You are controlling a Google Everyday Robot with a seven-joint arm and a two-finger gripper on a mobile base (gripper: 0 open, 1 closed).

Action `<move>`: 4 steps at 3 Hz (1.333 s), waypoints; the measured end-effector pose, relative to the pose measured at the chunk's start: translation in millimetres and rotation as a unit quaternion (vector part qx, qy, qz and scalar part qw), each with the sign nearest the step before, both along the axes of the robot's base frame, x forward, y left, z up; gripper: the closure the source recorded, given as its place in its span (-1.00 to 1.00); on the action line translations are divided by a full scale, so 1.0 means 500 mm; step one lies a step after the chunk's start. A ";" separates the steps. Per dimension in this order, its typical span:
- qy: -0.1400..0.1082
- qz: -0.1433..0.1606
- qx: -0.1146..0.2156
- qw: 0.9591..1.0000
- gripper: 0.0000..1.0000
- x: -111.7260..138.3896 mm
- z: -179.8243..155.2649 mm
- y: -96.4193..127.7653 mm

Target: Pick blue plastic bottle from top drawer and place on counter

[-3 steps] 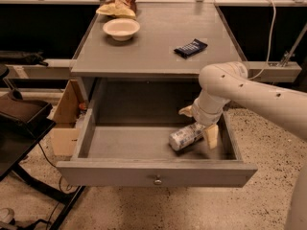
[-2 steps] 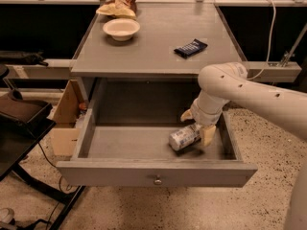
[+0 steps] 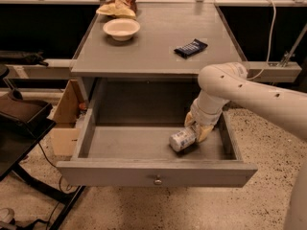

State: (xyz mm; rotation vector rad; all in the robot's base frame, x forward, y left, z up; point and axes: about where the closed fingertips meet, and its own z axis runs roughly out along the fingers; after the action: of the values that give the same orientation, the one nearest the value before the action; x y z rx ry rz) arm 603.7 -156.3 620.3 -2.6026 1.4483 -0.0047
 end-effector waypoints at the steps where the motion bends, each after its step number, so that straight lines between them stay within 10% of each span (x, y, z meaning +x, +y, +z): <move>1: 0.000 0.000 0.000 1.000 0.83 0.000 0.000 0.000; 4: -0.032 0.003 -0.009 0.999 1.00 -0.013 0.026 0.003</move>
Offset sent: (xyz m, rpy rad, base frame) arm 0.0000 0.0000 0.0000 0.0000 0.0001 0.0000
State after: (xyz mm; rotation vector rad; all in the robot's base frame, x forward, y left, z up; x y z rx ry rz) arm 597.1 -155.0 633.1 -2.5965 1.4260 -0.1004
